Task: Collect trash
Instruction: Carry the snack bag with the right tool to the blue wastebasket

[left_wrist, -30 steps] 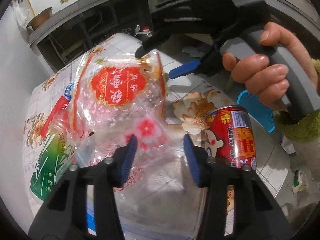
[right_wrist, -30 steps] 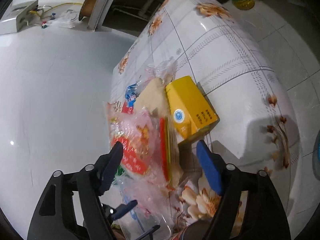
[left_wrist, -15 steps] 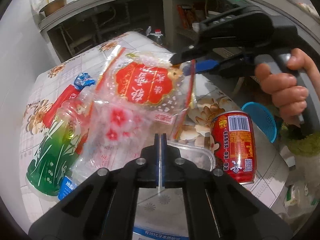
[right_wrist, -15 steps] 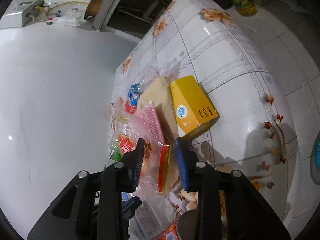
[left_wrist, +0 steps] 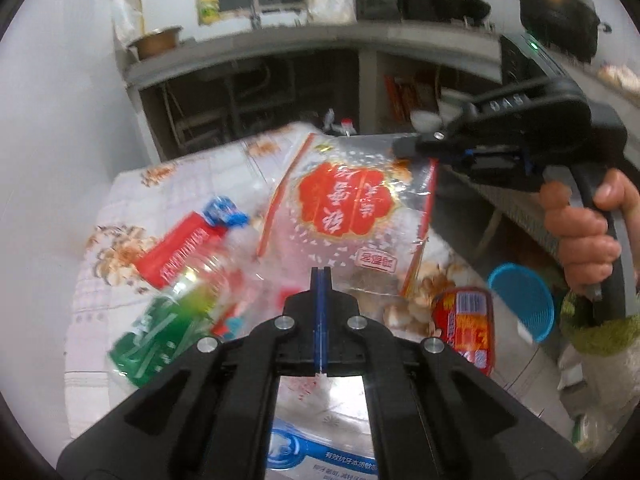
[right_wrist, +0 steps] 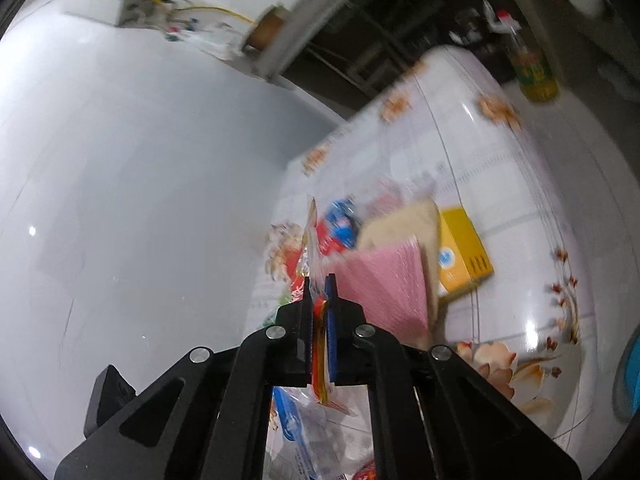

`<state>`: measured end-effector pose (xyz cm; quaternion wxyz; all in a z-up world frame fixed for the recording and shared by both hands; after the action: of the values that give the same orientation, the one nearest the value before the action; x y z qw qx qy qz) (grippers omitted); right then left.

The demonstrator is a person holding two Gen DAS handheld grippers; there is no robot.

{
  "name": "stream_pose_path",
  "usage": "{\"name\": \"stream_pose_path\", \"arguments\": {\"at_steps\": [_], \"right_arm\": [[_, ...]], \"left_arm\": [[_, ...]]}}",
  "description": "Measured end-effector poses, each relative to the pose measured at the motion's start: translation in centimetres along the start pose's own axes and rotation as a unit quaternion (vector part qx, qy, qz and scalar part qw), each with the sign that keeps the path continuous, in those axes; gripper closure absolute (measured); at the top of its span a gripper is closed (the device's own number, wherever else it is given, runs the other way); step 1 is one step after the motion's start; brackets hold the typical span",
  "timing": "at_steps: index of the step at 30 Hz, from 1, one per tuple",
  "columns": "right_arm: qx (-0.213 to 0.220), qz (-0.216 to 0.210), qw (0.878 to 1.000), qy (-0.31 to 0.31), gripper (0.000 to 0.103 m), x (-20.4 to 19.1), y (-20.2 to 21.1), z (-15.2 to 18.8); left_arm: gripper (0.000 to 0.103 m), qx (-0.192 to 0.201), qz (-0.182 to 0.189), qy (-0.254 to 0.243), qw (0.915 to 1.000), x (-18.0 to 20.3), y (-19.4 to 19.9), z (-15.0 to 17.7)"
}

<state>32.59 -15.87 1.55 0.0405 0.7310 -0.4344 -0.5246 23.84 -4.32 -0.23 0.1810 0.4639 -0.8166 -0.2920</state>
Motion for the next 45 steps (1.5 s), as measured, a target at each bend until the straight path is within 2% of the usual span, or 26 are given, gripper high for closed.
{"name": "stream_pose_path", "arguments": {"at_steps": [4,6,9,13,16,17,19,20,21,23,26,29,33,37,38,39,40,42,45], "right_arm": [[0.032,-0.010,0.999,0.018,0.098,-1.5,3.2,-0.3],[0.049,-0.011,0.999,0.021,0.098,-1.8,5.0,-0.4],[0.090,0.000,0.996,0.027,0.098,-1.6,9.1,-0.4],[0.139,0.028,0.990,0.020,0.098,0.2,14.5,0.3],[0.177,0.058,0.983,0.001,0.098,2.8,19.2,1.4],[0.186,0.069,0.980,-0.003,0.098,3.6,20.3,1.8],[0.205,0.094,0.974,-0.015,0.098,5.3,22.6,3.0],[0.212,0.106,0.971,-0.021,0.098,6.2,23.6,3.8],[0.217,0.120,0.969,-0.026,0.098,7.1,24.4,4.6],[0.222,0.135,0.965,-0.033,0.098,8.3,25.2,5.8],[0.224,0.141,0.963,-0.056,0.098,10.2,25.8,7.3],[0.221,0.136,0.962,-0.085,0.098,12.4,25.5,8.2],[0.213,0.130,0.963,-0.105,0.098,13.9,24.6,8.8],[0.207,0.126,0.963,-0.116,0.098,14.9,24.0,9.5],[0.207,0.125,0.963,-0.117,0.098,15.2,24.0,9.6],[0.206,0.126,0.963,-0.119,0.098,15.4,23.9,9.6],[0.206,0.127,0.963,-0.121,0.098,15.7,23.9,9.8],[0.205,0.127,0.962,-0.124,0.098,16.0,24.0,10.1],[0.206,0.130,0.961,-0.132,0.098,16.9,24.2,10.4]], "left_arm": [[0.103,0.034,-0.002,0.003,0.9994,0.1,2.2,-1.6],[0.103,0.049,0.012,0.004,0.9987,0.8,3.2,-2.4],[0.103,0.063,0.036,-0.001,0.9974,2.6,4.1,-3.4],[0.103,0.066,0.047,-0.025,0.9964,5.3,4.1,-4.3],[0.103,0.039,0.057,-0.038,0.9969,6.7,3.4,-3.7],[0.100,0.021,0.059,-0.043,0.9971,7.0,2.9,-2.9],[0.078,-0.013,0.050,-0.044,0.9977,6.6,1.7,-1.4],[0.059,-0.038,0.041,-0.037,0.9977,6.1,0.8,-0.3],[0.054,-0.056,0.035,-0.030,0.9973,5.6,0.0,0.6],[0.054,-0.098,0.028,-0.006,0.9948,4.3,-1.7,2.3],[0.054,-0.137,0.001,0.010,0.9905,2.4,-3.6,4.0],[0.048,-0.175,-0.023,-0.009,0.9843,1.4,-5.1,5.3],[0.047,-0.209,-0.081,-0.064,0.9726,0.4,-7.0,6.4],[0.048,-0.235,-0.128,-0.106,0.9576,-0.5,-8.6,7.3],[0.057,-0.239,-0.135,-0.114,0.9550,-0.6,-8.9,7.5],[0.072,-0.241,-0.138,-0.116,0.9537,-0.8,-9.0,7.6],[0.079,-0.242,-0.139,-0.115,0.9533,-0.9,-9.1,7.6],[0.100,-0.235,-0.135,-0.104,0.9569,-1.2,-8.8,7.5],[0.103,-0.201,-0.142,-0.108,0.9633,-1.6,-7.4,6.4]]}}
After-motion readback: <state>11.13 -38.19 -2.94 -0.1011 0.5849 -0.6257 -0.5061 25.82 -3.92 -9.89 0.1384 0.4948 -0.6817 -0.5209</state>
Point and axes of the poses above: each gripper's, at about its wrist camera, not at the fingertips, and y roughly against the way its jaws point, x to its right, z to its underside, the point moved 9 cm from there along -y, roughly the way its jaws point, and after that the axes turned 6 degrees about z, right-handed, at the moved point
